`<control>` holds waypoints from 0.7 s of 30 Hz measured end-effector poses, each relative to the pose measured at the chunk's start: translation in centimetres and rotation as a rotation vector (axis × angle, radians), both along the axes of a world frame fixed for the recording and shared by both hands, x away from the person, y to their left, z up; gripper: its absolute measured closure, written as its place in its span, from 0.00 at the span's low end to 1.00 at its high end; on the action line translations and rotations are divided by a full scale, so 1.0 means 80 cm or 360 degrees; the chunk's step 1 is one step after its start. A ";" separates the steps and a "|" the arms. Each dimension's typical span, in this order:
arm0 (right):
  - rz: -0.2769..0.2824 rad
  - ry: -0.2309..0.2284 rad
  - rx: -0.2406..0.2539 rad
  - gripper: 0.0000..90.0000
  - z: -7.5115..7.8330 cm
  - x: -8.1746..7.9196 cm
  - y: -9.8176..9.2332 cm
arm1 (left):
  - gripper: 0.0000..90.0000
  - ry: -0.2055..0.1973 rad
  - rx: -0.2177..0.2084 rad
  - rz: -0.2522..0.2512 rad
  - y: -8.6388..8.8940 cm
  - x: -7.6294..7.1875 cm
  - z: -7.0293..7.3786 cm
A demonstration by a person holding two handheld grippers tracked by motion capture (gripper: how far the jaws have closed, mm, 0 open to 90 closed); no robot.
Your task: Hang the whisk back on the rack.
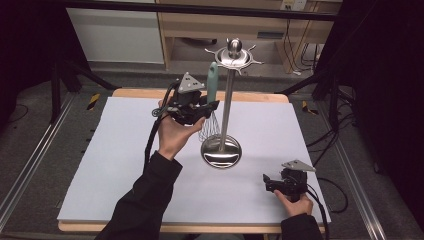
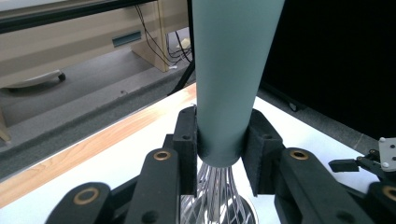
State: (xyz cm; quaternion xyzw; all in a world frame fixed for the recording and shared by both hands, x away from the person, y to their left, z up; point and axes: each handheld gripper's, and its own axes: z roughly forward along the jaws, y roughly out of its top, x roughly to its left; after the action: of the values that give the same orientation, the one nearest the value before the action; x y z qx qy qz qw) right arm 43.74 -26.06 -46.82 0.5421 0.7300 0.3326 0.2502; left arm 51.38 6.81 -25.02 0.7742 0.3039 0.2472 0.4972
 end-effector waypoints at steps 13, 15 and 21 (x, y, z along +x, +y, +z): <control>-0.0001 -0.0005 -0.0011 0.11 0.000 0.000 0.000 | 0.76 -0.0030 -0.0023 0.0008 0.001 -0.005 -0.007; -0.0005 0.0000 -0.0003 0.11 0.000 0.000 0.000 | 0.74 -0.0034 -0.0017 0.0012 0.002 -0.005 -0.008; 0.0003 -0.0010 -0.0007 0.11 0.001 0.000 -0.001 | 0.66 -0.0041 -0.0047 0.0003 0.007 -0.008 -0.012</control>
State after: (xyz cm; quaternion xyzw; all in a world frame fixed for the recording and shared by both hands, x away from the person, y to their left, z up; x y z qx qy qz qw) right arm 43.70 -26.16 -46.76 0.5399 0.7305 0.3327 0.2534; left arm 50.75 7.36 -26.02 0.7631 0.3019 0.2530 0.5123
